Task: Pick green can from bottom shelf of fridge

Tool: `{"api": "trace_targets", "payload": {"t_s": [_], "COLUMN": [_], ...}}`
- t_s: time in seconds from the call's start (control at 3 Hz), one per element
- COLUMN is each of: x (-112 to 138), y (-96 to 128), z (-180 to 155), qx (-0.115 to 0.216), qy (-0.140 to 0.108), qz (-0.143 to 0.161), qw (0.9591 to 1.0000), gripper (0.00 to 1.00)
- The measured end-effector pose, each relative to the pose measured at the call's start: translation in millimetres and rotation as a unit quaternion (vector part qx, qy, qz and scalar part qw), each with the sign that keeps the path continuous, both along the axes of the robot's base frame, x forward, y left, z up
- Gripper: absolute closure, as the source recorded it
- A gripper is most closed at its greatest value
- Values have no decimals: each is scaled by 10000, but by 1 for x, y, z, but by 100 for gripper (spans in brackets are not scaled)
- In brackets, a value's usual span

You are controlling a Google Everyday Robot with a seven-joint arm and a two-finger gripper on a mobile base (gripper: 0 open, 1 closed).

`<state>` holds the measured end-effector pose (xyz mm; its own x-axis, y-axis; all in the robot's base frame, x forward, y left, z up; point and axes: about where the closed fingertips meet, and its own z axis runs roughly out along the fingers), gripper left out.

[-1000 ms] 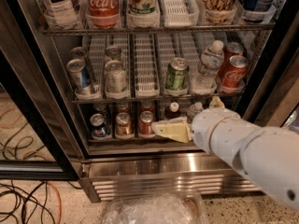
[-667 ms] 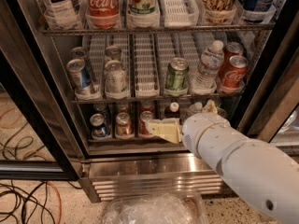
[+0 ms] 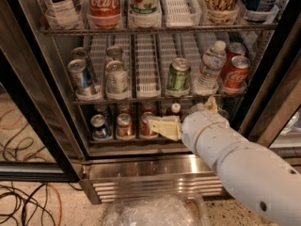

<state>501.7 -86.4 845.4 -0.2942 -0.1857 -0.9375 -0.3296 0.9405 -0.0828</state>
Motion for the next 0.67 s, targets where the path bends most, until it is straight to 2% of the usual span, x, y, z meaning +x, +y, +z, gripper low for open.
{"api": "trace_targets", "payload": {"t_s": [0.33,0.67], "x": [17,20], "y": [-9,-27], "z": [0,-19], "qx": [141,363], "qy": [-561,-1112], "qz": [-211,-431], "qw": [9981,9922], "gripper": [0,0]}}
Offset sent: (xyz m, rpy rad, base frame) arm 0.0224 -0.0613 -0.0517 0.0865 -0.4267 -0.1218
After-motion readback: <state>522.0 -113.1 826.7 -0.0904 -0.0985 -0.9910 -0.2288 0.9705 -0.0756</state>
